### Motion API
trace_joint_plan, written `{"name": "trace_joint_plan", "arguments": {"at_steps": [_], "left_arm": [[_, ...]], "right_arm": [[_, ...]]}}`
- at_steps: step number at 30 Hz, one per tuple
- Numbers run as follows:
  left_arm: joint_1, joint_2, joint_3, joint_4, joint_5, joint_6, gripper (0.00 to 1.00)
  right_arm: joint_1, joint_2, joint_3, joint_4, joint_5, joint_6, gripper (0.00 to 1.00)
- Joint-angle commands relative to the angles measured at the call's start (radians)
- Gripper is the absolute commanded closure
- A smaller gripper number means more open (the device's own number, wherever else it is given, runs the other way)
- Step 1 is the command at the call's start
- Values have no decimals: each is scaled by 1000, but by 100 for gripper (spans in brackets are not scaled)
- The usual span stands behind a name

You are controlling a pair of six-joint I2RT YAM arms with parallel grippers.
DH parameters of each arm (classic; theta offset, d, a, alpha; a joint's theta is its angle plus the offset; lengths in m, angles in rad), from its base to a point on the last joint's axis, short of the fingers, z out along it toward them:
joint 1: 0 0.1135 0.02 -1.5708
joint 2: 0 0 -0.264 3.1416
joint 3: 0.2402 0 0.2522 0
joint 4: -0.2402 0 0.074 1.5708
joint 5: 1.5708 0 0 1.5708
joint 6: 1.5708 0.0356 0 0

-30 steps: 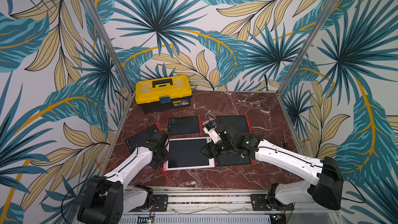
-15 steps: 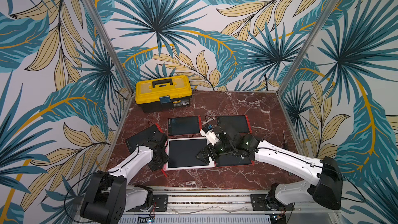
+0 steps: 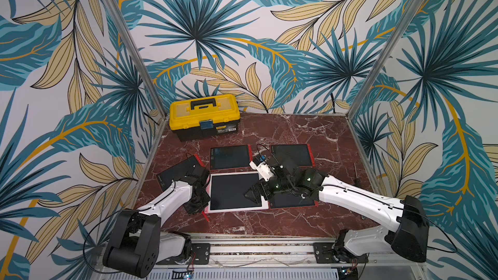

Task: Place the stylus back onto the writing tablet
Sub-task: Pick up the stylus from the center of the board.

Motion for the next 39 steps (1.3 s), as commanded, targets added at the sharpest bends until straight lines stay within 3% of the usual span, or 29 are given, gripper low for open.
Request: {"name": "trace_joint_plan", "arguments": {"at_steps": [1,20,39], "left_arm": [[11,15,6,-18,-11,10,76],[11,21,0,-11,-18,8,86],[22,-57,-40,11,-5,-7,86]], "right_arm": [[6,11,-18,15,17,7,0],[6,-44,-61,37,64,38,1],[6,-48,-63,35,77,47,0]]}}
